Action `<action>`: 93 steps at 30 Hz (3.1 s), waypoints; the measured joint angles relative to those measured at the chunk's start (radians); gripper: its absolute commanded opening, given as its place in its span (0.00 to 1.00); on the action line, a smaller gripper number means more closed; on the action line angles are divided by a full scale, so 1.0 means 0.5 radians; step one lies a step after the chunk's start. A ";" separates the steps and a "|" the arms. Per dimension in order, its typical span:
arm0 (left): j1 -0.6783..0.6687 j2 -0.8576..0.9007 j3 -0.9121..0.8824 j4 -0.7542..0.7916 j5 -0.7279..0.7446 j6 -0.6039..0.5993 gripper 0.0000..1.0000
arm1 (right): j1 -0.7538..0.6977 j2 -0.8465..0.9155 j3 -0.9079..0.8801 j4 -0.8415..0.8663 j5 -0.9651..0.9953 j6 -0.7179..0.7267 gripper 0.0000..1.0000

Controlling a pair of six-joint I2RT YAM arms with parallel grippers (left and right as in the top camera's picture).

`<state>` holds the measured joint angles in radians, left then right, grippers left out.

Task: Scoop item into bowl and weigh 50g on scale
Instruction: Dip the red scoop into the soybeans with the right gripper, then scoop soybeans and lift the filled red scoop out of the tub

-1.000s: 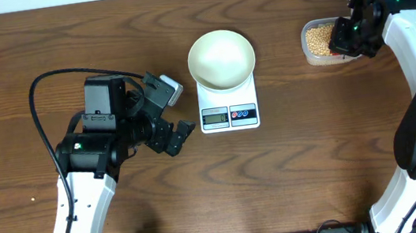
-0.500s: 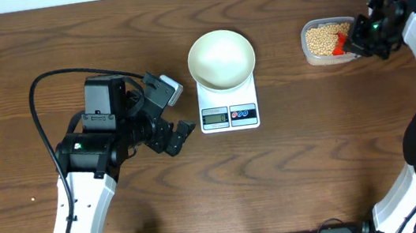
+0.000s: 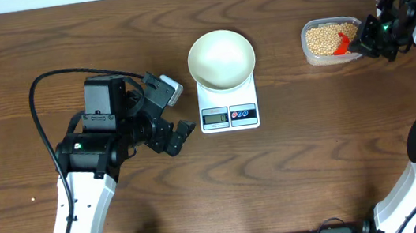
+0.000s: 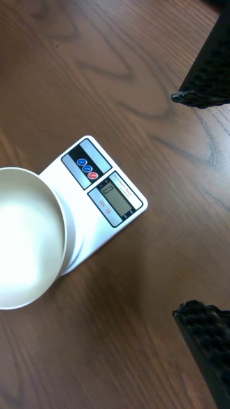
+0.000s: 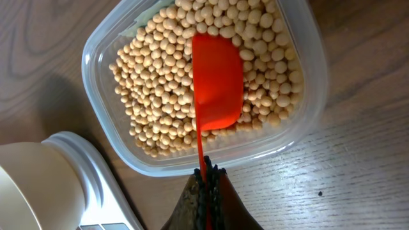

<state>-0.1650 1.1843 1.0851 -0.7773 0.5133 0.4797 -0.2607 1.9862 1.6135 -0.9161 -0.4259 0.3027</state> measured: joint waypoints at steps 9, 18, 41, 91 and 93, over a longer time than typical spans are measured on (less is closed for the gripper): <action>0.000 0.000 0.000 0.000 0.000 0.000 0.99 | -0.024 -0.002 -0.080 0.090 -0.093 0.000 0.01; 0.000 0.000 0.000 0.000 0.000 0.000 0.98 | -0.043 -0.002 -0.093 0.148 -0.214 0.001 0.01; 0.000 0.000 0.000 0.000 0.000 0.000 0.98 | -0.264 0.007 -0.112 0.165 -0.623 -0.095 0.01; 0.000 0.000 0.000 0.000 -0.001 0.000 0.98 | -0.484 0.007 -0.114 -0.052 -1.080 -0.426 0.01; 0.000 0.000 0.000 0.000 0.000 0.000 0.99 | -0.484 0.007 -0.114 -0.052 -1.087 -0.427 0.01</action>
<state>-0.1650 1.1843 1.0851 -0.7773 0.5133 0.4797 -0.5030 1.9896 1.5562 -0.9421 -0.9695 0.0891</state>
